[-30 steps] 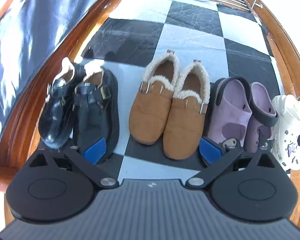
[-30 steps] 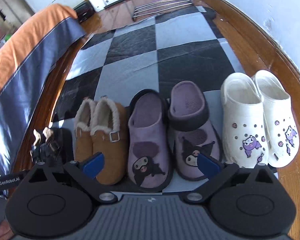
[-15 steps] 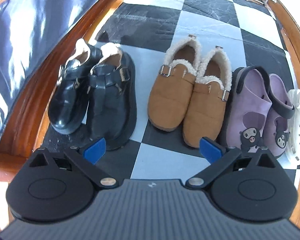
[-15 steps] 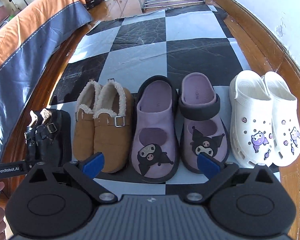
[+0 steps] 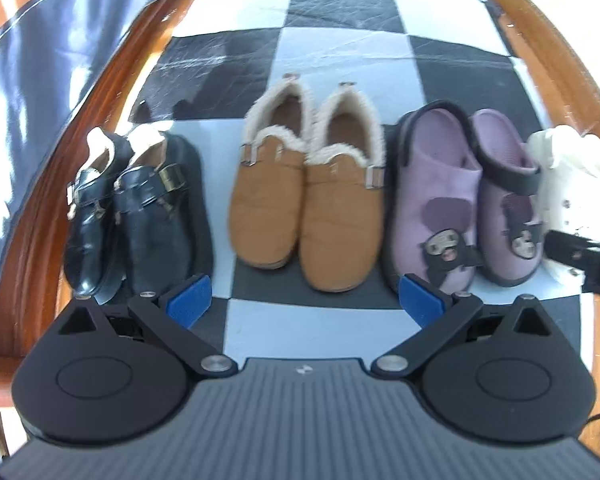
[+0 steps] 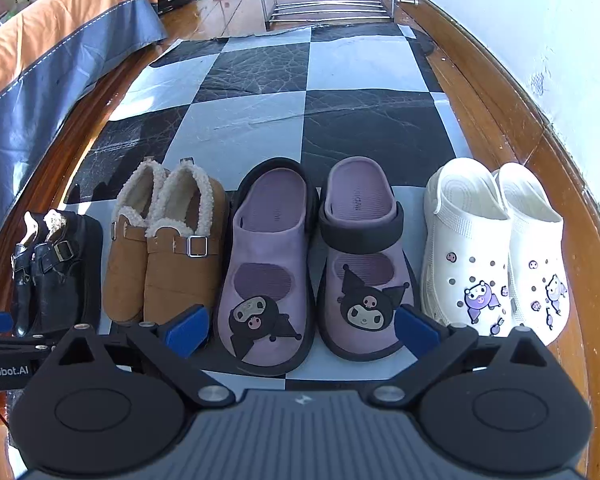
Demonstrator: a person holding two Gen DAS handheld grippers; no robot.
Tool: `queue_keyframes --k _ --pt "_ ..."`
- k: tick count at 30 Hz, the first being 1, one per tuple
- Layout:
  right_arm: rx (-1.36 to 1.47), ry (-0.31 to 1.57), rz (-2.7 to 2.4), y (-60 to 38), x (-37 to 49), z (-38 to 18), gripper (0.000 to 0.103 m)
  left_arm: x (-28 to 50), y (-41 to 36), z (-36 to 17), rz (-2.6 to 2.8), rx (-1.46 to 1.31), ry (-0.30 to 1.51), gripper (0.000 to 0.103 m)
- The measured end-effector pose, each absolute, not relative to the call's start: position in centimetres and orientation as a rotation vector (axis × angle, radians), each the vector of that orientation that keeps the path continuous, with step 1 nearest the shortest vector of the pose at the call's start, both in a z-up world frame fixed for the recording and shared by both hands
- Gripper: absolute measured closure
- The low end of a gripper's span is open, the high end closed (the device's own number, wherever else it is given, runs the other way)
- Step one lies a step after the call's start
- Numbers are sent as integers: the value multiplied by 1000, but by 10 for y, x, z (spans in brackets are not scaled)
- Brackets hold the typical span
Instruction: Organize scattered shoes
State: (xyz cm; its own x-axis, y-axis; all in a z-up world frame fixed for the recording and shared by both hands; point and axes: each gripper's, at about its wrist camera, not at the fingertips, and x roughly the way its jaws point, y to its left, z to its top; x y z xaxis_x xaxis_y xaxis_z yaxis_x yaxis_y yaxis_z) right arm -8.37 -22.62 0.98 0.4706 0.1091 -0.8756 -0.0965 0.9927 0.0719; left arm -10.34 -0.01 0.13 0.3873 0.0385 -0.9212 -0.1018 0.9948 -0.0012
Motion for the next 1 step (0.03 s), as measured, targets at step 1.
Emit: queue_keyframes --k 1 --pt "12 1071 131 -227 -83 11 3 -102 -2 3 89 -55 1167 1"
